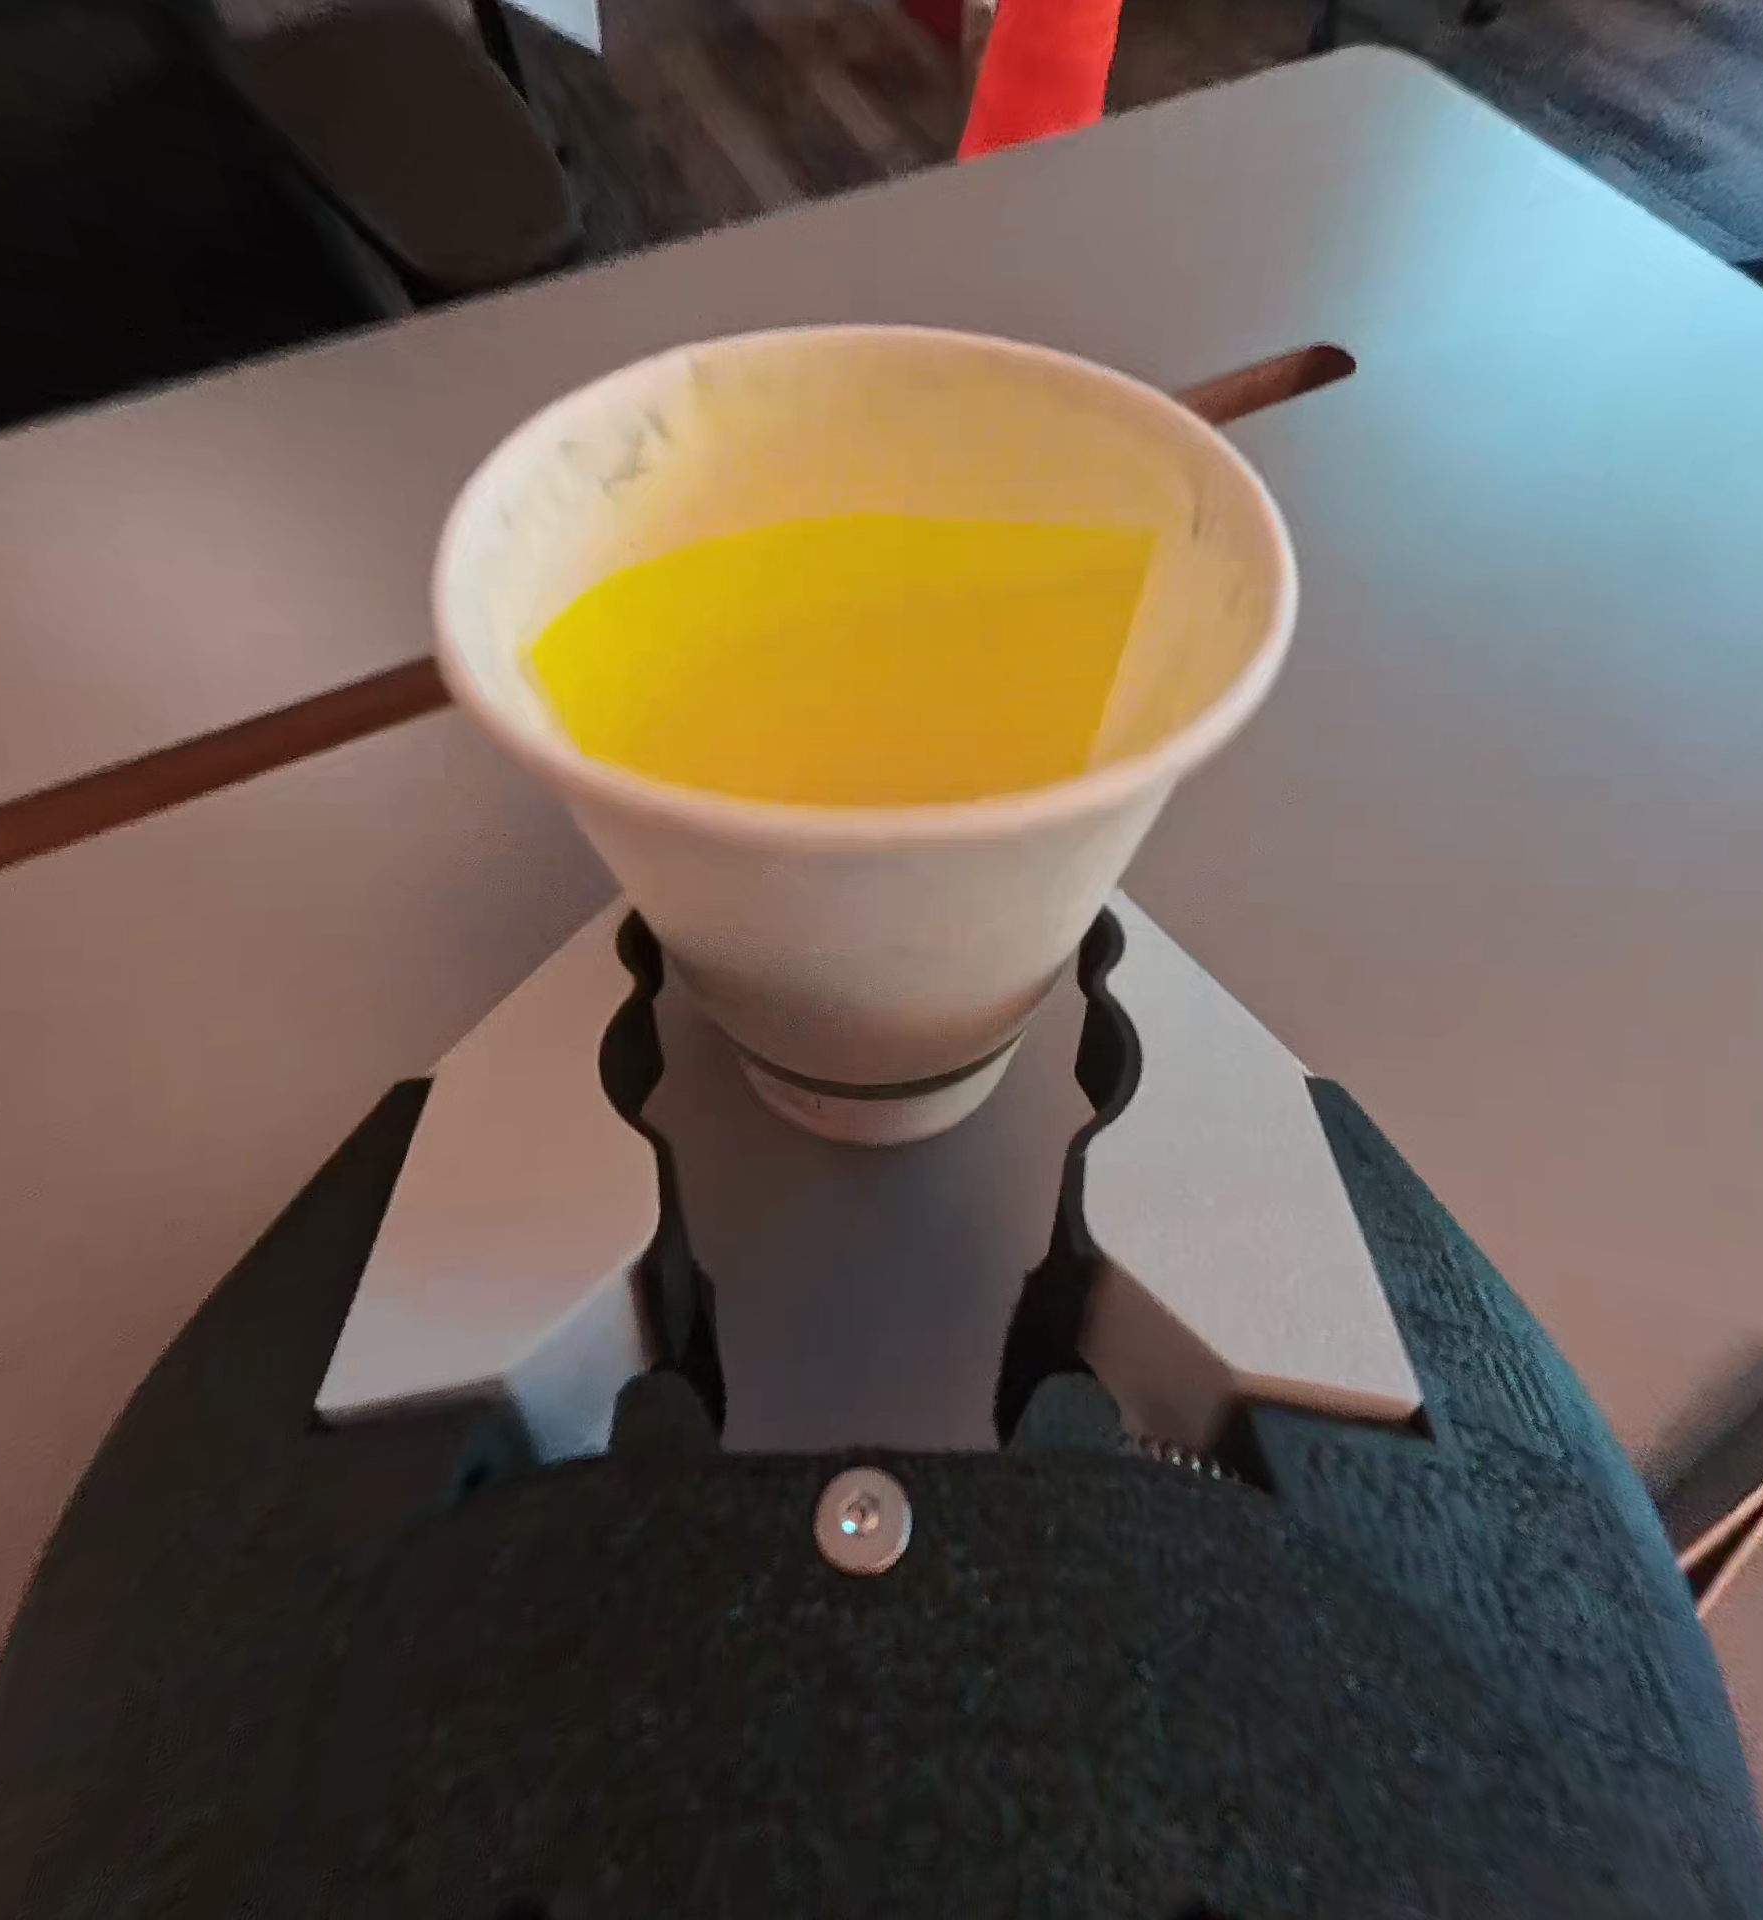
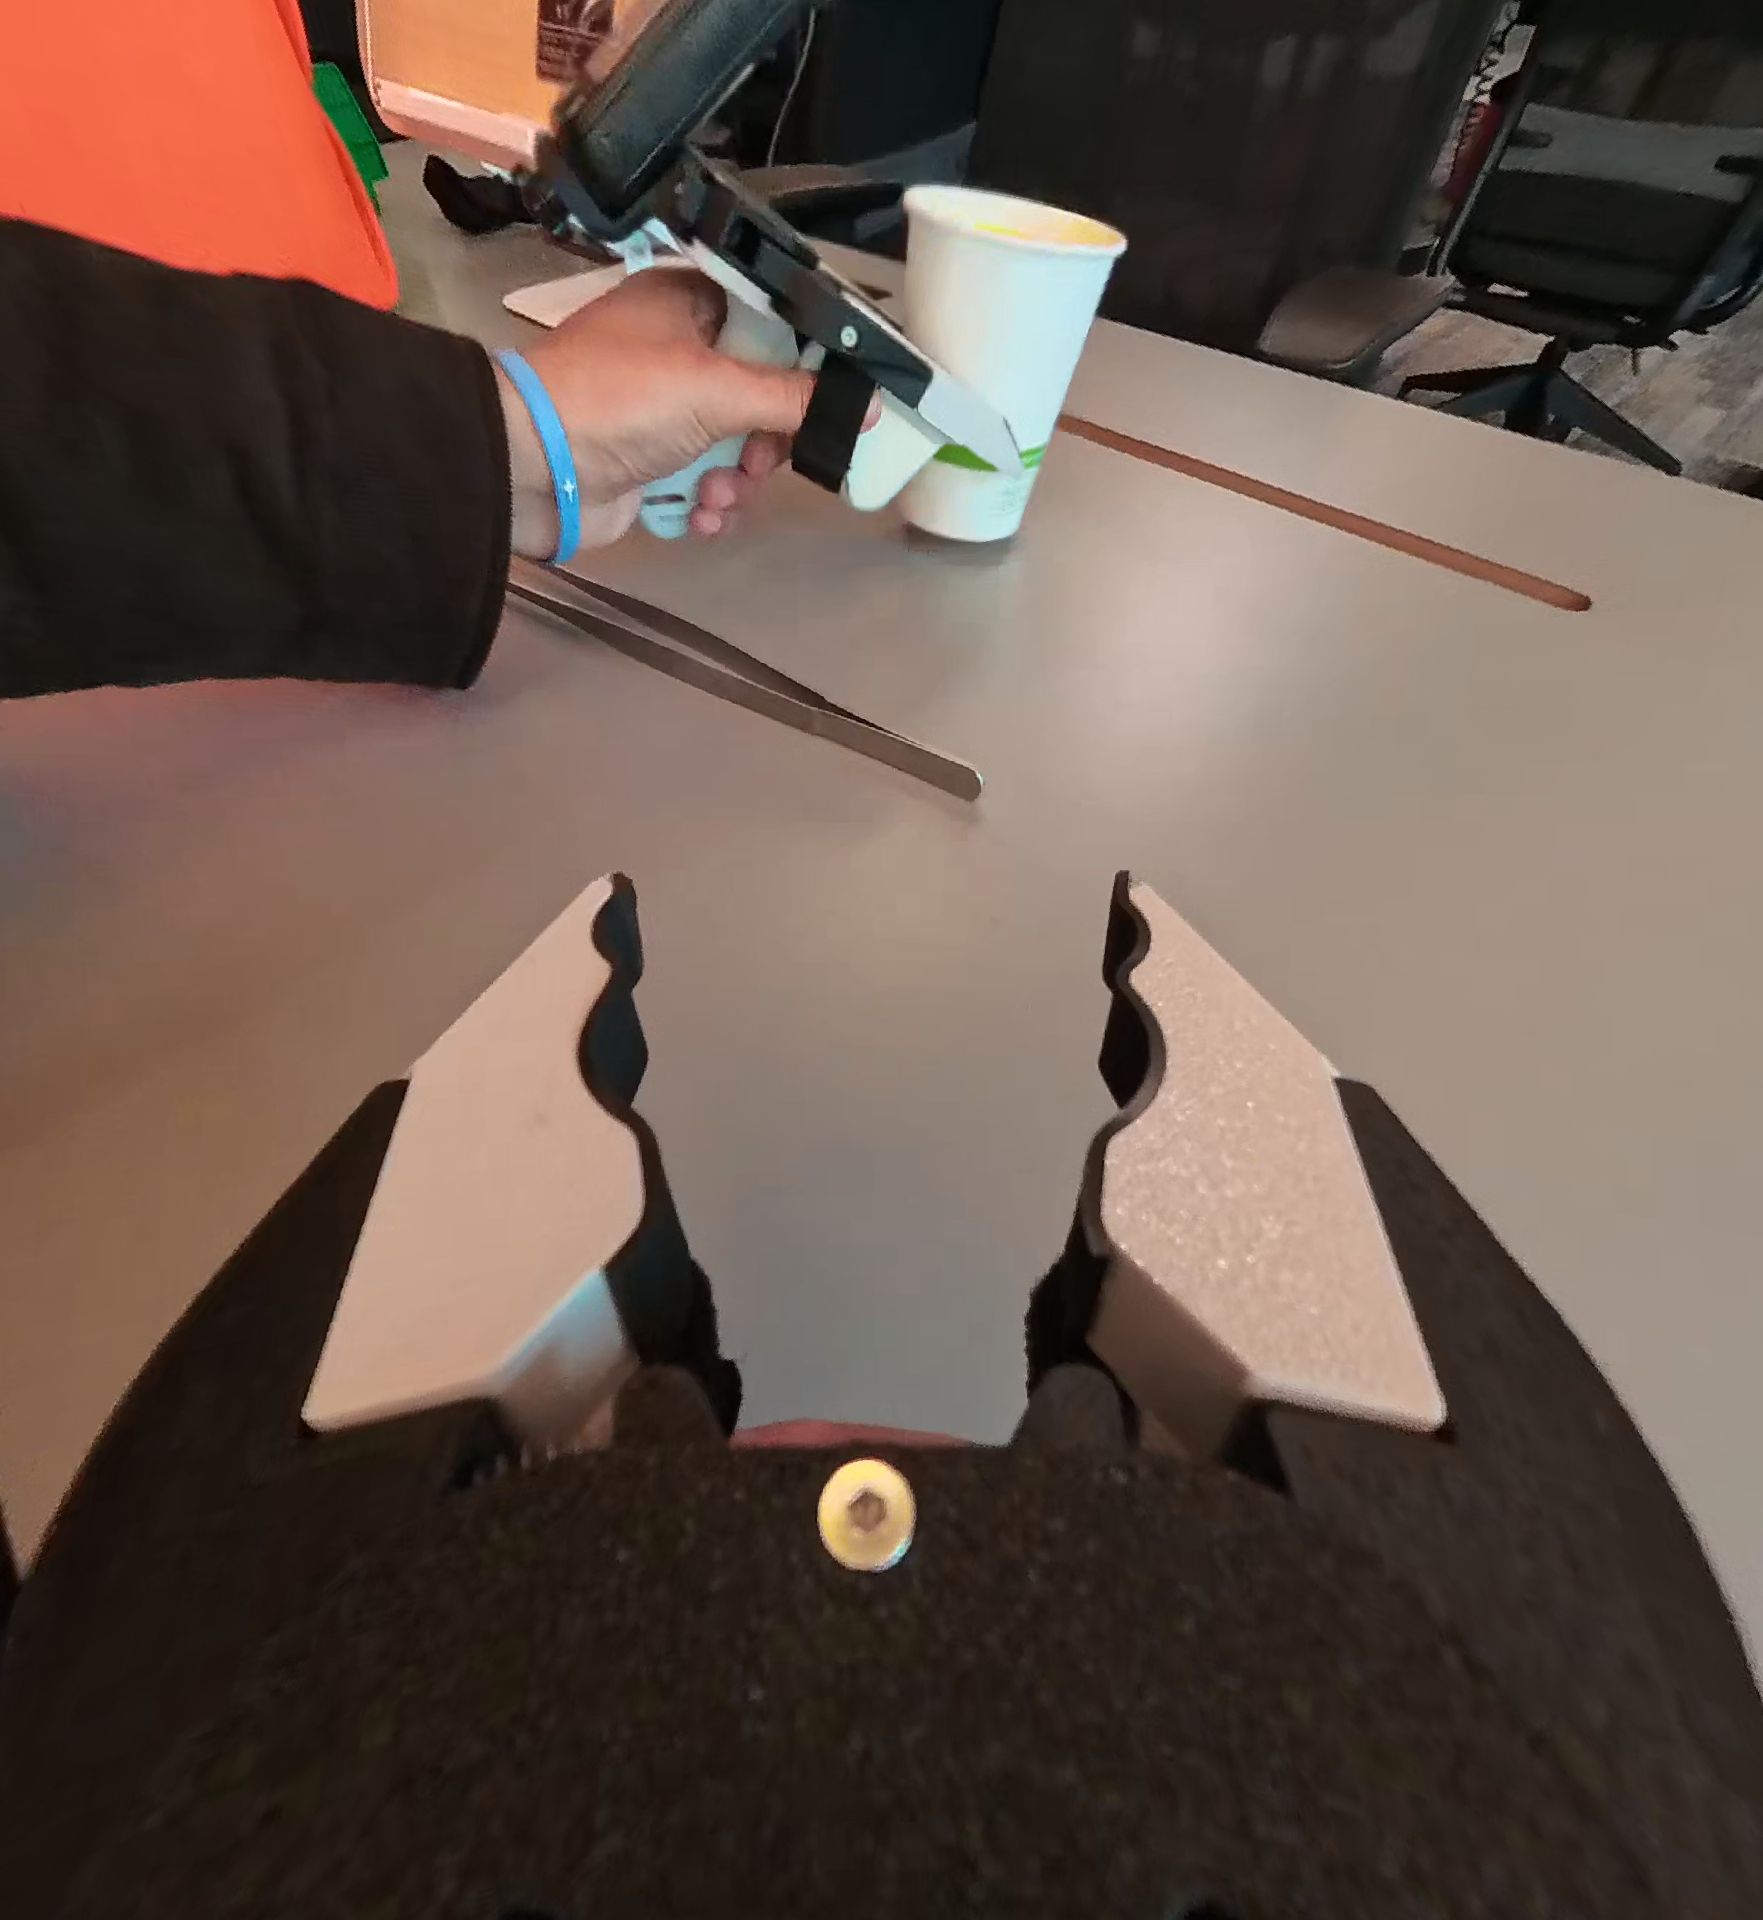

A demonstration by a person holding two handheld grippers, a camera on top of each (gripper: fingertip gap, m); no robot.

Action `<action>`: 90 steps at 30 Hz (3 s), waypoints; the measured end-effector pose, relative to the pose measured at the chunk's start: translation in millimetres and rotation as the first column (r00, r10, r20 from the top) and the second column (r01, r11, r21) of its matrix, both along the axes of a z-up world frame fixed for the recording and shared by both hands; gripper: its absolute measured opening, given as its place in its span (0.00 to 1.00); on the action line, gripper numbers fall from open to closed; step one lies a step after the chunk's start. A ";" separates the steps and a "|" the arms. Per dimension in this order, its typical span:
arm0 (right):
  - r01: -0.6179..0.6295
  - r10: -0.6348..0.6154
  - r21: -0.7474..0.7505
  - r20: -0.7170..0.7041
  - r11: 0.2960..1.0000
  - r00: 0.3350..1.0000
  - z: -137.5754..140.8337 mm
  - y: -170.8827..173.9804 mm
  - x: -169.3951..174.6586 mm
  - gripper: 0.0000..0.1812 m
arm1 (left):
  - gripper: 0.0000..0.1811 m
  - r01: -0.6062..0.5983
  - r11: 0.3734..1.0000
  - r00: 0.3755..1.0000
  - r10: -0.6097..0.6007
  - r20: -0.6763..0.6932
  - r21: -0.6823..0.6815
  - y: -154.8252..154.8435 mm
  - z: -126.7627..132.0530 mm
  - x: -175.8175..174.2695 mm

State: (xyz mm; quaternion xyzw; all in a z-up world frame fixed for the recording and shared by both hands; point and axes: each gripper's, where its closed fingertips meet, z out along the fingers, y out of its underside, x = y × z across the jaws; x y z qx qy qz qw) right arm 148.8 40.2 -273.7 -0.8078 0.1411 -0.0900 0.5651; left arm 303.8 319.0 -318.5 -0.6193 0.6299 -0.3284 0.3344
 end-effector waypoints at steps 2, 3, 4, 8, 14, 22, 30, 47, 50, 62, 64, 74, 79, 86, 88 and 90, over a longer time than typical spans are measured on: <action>0.000 0.000 0.007 0.011 1.000 1.000 4.6 -2.7 -0.8 0.48 | 0.44 -0.002 0.998 0.999 0.000 0.049 0.058 8.5 14.9 -5.6; 0.001 -0.001 0.017 0.015 1.000 1.000 7.6 -2.8 -1.0 0.47 | 0.44 0.016 0.996 0.998 -0.021 0.064 0.091 9.7 22.0 -10.8; -0.001 0.001 0.025 0.016 1.000 1.000 9.7 -2.2 -1.5 0.47 | 0.44 0.039 0.989 0.997 -0.049 0.065 0.141 10.4 28.8 -17.9; -0.027 0.027 0.008 0.005 1.000 1.000 5.3 3.1 -8.9 0.46 | 0.44 0.213 0.821 0.977 -0.186 -0.104 0.530 19.7 48.3 -58.4; -0.061 0.061 -0.007 0.056 0.998 0.997 9.9 13.3 -19.4 0.46 | 0.43 0.452 0.086 0.892 -0.046 -0.450 0.888 63.0 79.4 -104.3; -0.063 0.065 -0.027 0.062 0.998 0.996 4.8 13.0 -16.7 0.46 | 0.42 0.500 -0.679 0.787 0.098 -0.608 0.538 34.7 82.5 -111.0; -0.057 0.057 -0.012 0.037 0.998 0.998 5.6 9.3 -11.4 0.46 | 0.42 0.529 -0.697 0.766 0.147 -0.626 0.483 32.2 85.9 -113.2; -0.184 0.225 0.288 -0.117 0.940 0.967 44.6 82.8 -42.9 0.28 | 0.43 0.359 -0.281 0.889 -0.189 -0.418 0.890 -21.0 122.2 -154.1; -0.192 0.252 0.409 -0.098 0.892 0.963 78.0 111.3 -49.1 0.23 | 0.42 0.318 -0.143 0.904 -0.253 -0.346 0.937 -46.9 130.7 -169.8; -0.351 0.392 0.335 -0.060 0.874 0.918 75.7 160.3 -54.7 0.00 | 0.43 0.292 -0.050 0.940 -0.169 -0.297 0.955 -33.2 127.6 -220.7; -0.297 0.350 0.370 -0.085 0.881 0.933 75.5 149.6 -25.7 0.00 | 0.43 0.272 0.020 0.960 -0.074 -0.270 0.962 12.0 132.2 -232.6; 0.028 0.072 0.138 -0.667 0.990 0.742 -23.5 197.2 80.2 0.00 | 0.43 0.224 0.298 0.961 0.093 -0.261 0.928 73.7 114.1 -291.1; 0.027 0.027 0.067 -0.688 0.997 0.725 -37.5 197.9 96.4 0.20 | 0.43 0.207 0.492 0.965 0.040 -0.259 0.846 52.4 90.5 -293.1; 0.124 -0.010 0.206 -0.484 0.971 0.875 41.7 121.3 106.9 0.26 | 0.43 0.031 0.944 0.998 -0.010 -0.064 0.329 38.2 70.9 -202.0; 0.114 -0.006 0.231 -0.424 0.966 0.906 56.2 102.0 83.4 0.28 | 0.43 0.035 0.983 0.999 -0.039 0.019 0.180 37.5 71.6 -158.3; 0.109 -0.007 0.246 -0.382 0.963 0.924 60.6 84.9 53.7 0.29 | 0.43 0.043 0.991 0.997 -0.050 0.053 0.127 41.7 68.3 -116.0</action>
